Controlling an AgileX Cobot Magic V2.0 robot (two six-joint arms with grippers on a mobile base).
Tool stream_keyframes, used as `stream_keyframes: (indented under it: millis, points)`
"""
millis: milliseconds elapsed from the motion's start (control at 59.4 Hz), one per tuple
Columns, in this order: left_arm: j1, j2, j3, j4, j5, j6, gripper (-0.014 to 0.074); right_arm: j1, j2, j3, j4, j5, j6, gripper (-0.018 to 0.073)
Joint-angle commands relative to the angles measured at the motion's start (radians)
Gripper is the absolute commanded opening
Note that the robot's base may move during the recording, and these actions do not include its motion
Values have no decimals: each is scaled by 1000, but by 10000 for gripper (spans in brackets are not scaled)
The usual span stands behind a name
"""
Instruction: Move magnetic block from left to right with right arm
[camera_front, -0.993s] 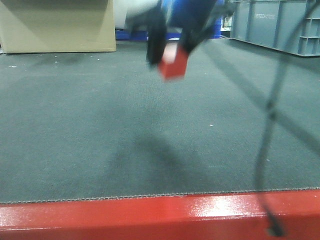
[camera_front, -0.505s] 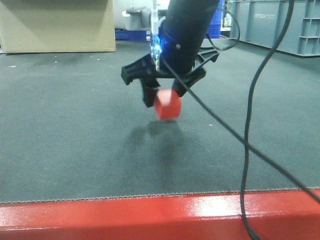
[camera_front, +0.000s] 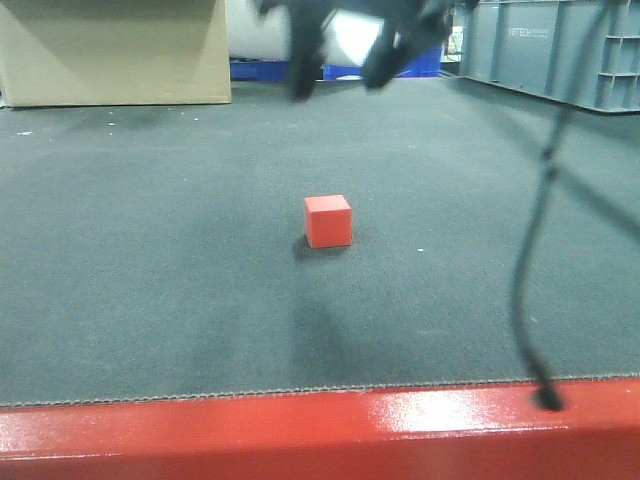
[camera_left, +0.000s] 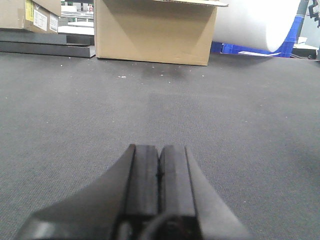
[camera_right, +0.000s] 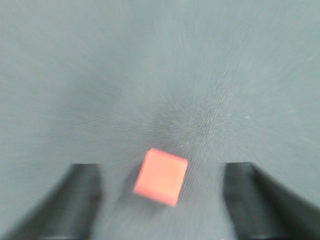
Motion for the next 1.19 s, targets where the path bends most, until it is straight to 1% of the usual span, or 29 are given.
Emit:
stream_keyframes:
  millis: [0,50,101,303,421,639,925,1094,1178]
  points:
    - [-3,-15,9,0,-88,-7,-116,0,-143,65,-2,-101,-7,195]
    - [-3,-15,9,0,-88,-7,-116,0,-202,131,-2,-141,-7,109]
    - [-3,-15,9,0,-88,-7,-116,0,-256,199,-2,-174,-7,55]
    - [-3,-15,9,0,-88,-7,-116,0,-516,451,-1,-301,-7,59]
    - [-3,-15,9,0,-88,-7,-116,0,-635,547,-1,-323,-7,59]
    - [-3,-15,9,0,-88,-7,-116,0,-770,595,-1,-288,-7,59]
    - [-3,-15,9,0,-88,-7,-116,0,-776,595,-1,-289,-7,59]
    - [-3,-15,9,0,-88,-7,-116,0,-776,596,-4,-324,-7,59]
    - [-3,-15,9,0,-88,-7,-116,-21,-819,623,-6,-346,-27,59]
